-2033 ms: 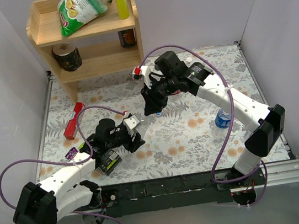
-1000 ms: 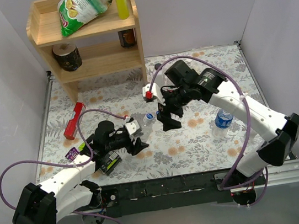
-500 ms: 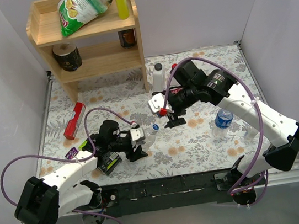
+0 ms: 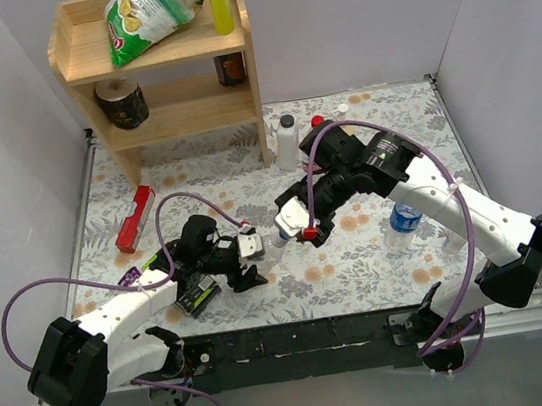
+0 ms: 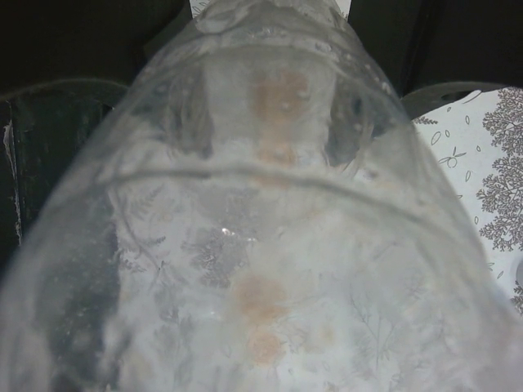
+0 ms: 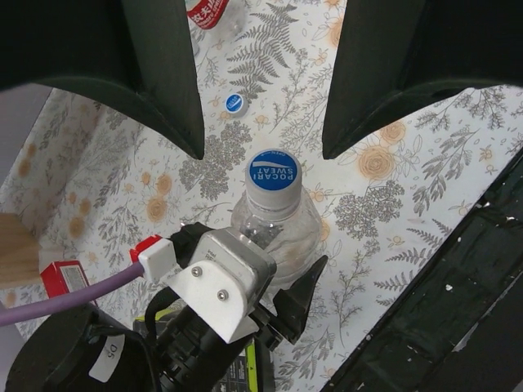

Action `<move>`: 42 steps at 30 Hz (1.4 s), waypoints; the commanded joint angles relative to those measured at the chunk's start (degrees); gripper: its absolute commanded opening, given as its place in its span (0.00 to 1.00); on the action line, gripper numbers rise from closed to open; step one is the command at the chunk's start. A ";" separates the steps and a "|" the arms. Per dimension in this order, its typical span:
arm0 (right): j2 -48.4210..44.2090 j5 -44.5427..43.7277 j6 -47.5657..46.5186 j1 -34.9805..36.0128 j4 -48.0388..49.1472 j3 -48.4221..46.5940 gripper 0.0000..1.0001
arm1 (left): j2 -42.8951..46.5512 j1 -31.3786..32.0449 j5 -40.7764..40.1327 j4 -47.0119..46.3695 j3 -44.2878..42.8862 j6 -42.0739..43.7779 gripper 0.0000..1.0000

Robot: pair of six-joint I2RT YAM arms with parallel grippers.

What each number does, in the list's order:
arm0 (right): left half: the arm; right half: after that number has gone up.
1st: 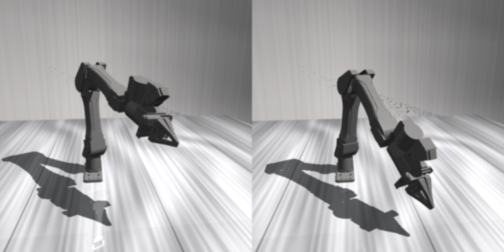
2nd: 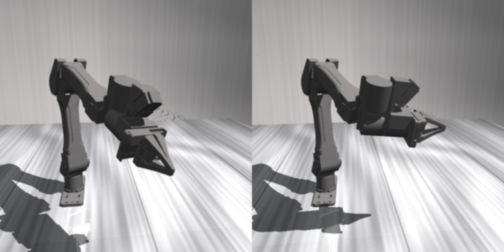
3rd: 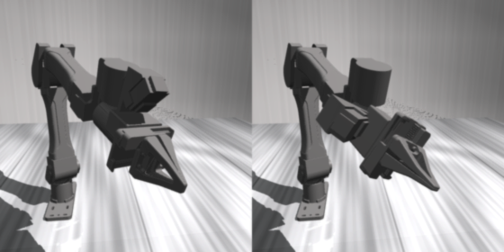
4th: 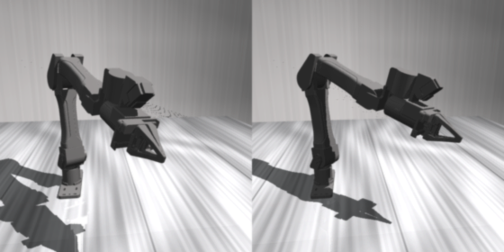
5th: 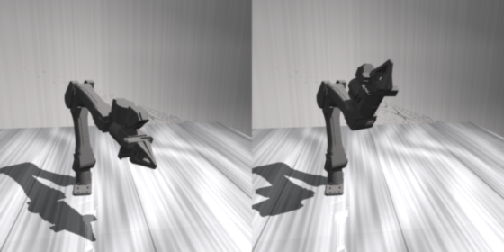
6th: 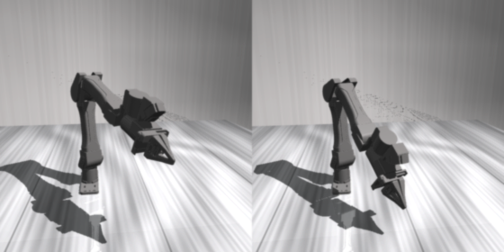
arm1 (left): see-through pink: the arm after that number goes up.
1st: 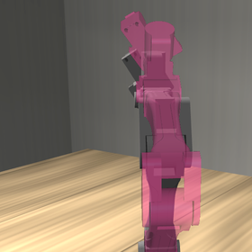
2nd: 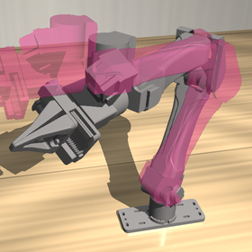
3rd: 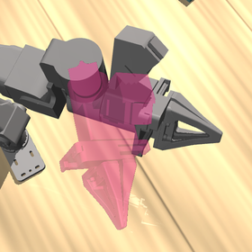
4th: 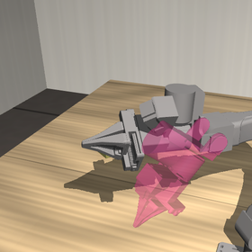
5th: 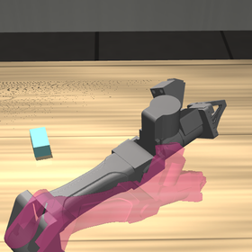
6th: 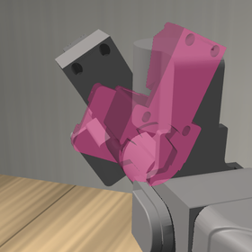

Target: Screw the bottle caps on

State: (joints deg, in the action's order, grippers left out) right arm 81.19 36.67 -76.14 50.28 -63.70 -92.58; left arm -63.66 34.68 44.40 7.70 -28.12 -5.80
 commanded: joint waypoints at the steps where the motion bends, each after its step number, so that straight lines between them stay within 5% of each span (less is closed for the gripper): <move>1: 1.25 1.92 -4.19 0.96 -3.09 -1.12 0.65 | 0.29 0.22 1.92 0.65 -2.38 2.20 0.00; 18: 5.03 2.27 -6.39 1.75 -4.94 -3.75 0.50 | 0.29 0.30 2.00 1.61 -3.08 3.52 0.00; 30: 3.36 2.36 -6.83 2.10 -3.62 -2.61 0.52 | -0.24 0.30 2.36 1.35 -3.35 3.69 0.00; 42: 5.64 2.62 -2.01 2.28 -4.15 -3.84 0.29 | 0.90 0.30 1.39 0.48 -3.26 4.92 0.00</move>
State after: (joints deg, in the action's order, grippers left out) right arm 86.00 37.85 -82.02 52.23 -67.37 -93.76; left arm -64.40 34.68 45.23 9.32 -29.76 -2.79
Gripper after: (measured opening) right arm 0.410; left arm 0.548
